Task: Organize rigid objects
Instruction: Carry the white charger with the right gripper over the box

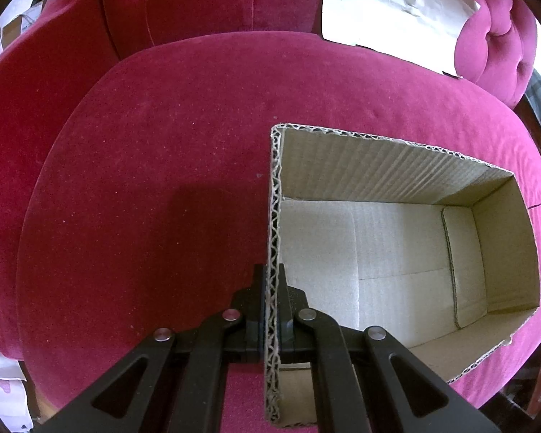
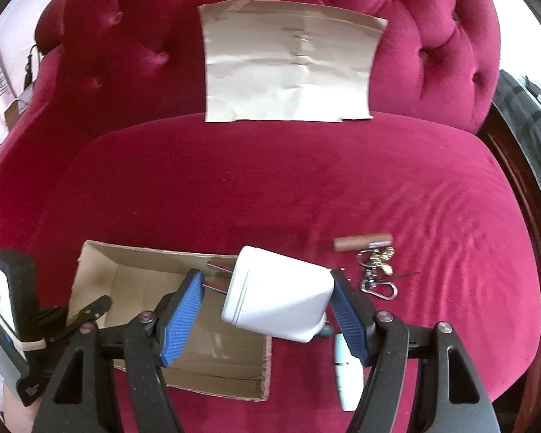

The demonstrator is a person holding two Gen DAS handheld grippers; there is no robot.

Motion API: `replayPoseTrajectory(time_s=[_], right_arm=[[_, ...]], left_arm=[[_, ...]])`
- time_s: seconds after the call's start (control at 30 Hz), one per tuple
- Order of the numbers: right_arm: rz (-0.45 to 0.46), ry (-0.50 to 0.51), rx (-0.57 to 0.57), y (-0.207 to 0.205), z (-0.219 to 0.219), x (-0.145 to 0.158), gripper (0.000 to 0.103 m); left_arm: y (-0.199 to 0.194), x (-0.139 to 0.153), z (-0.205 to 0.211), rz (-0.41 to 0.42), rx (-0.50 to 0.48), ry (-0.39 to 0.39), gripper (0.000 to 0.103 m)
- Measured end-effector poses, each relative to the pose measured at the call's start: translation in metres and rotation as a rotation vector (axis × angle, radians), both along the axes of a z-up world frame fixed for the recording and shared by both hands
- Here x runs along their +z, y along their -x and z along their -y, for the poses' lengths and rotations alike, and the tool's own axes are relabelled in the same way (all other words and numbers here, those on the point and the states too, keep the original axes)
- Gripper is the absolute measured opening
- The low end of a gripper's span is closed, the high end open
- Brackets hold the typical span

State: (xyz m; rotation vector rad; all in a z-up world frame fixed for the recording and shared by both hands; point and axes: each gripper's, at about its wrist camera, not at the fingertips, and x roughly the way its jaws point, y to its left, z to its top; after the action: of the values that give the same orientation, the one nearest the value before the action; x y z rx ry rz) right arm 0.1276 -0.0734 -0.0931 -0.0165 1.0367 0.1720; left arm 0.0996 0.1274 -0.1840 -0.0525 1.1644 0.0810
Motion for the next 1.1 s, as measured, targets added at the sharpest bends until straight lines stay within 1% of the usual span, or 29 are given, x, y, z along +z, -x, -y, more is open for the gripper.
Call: replayPoseTrajectory(time_s=[0.33,0.57,0.83,0.97,1.1], right_arm=[[0.012,-0.039,0.068,0.001,-0.030,-0.004,0.073],[-0.002,-0.041,0.108,0.002,-0.048,-0.015,0.073],[-0.063,-0.066,0.128,-0.001,-0.061,-0.039,0.074],[-0.103,-0.088,0.121,-0.006,-0.064,-0.053,0.074],[-0.123,-0.085,0.113,-0.008,-0.066,-0.062,0.074]], left_arm=[[0.001,0.000,0.001,-0.001,0.001,0.003,0.003],[0.001,0.000,0.001,0.000,0.004,0.006,0.003],[0.002,0.000,0.001,0.006,-0.001,0.006,0.003],[0.002,0.000,0.001,0.007,-0.001,0.006,0.003],[0.002,-0.001,0.001,0.007,0.000,0.007,0.003]])
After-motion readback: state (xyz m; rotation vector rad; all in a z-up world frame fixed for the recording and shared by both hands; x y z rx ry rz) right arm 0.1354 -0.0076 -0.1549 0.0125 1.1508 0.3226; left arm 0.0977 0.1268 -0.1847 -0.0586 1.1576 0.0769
